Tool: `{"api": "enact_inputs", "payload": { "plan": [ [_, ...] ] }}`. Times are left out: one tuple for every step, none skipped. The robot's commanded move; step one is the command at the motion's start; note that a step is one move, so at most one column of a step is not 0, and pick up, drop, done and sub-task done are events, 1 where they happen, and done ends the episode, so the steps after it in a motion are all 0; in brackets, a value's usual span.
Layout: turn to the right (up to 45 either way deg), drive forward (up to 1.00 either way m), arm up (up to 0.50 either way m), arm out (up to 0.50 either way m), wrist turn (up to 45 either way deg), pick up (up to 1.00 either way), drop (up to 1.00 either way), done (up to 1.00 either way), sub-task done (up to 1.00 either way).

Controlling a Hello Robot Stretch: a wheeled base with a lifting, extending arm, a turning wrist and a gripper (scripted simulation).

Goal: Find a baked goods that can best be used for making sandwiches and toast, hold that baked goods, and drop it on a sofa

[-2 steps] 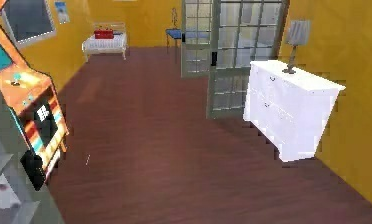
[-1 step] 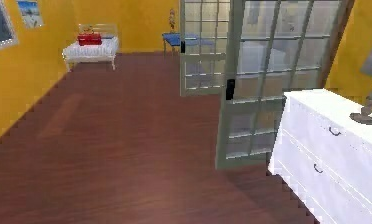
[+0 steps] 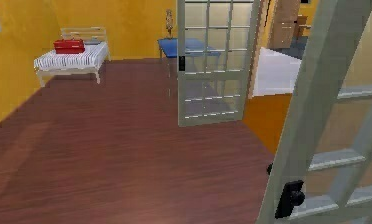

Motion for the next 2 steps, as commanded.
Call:
{"api": "enact_inputs", "payload": {
  "plan": [
    [0.0, 0.25, 0.0, 0.0, 0.0, 0.0, 0.0, 0.0, 0.0],
    [-45.0, 0.0, 0.0, 0.0, 0.0, 0.0, 0.0, 0.0, 0.0]
  ]
}}
